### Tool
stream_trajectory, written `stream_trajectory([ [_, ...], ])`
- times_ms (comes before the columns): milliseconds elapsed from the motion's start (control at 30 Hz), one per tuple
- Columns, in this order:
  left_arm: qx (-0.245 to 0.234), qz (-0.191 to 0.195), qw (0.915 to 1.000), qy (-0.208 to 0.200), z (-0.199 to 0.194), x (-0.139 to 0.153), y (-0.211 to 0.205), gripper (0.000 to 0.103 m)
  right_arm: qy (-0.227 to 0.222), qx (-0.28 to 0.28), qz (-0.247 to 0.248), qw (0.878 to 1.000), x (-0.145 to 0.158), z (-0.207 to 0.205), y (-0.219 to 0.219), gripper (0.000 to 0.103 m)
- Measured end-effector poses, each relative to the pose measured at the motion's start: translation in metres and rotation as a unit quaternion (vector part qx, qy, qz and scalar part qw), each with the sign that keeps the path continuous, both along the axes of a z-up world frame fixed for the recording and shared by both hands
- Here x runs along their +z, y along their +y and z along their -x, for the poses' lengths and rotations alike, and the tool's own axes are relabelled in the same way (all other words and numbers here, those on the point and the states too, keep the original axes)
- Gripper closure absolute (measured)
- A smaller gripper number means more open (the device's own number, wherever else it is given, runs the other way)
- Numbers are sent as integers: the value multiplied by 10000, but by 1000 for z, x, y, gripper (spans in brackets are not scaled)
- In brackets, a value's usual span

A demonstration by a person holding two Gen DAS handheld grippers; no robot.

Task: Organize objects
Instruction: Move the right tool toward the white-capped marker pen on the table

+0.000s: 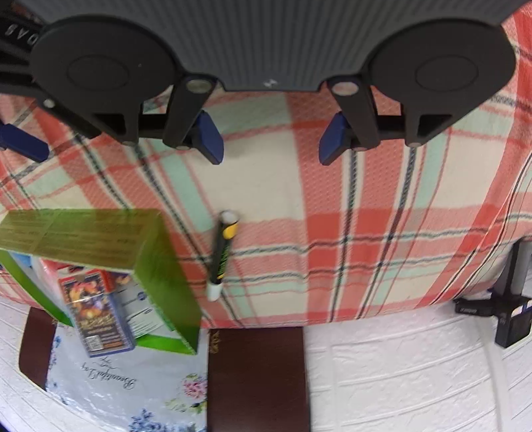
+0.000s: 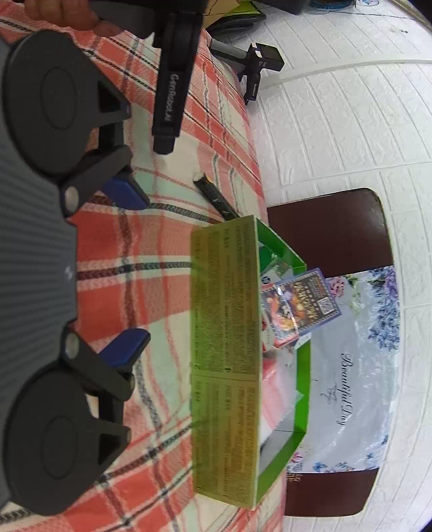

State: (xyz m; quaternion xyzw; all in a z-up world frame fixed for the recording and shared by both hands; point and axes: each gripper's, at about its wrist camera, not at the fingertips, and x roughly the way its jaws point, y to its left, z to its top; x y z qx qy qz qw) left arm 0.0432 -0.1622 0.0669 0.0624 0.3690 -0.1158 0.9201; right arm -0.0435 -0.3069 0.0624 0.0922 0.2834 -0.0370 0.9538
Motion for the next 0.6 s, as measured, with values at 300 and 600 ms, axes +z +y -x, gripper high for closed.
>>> stream_trajectory([
  [300,96,-22,9996,-266,0,-12,24,25,159,106,267,9995,-4,-1,14,22],
  [600,46,-22,9986,-522,-4,-18,38,12,264,225,401,9986,-4,-8,28,20],
])
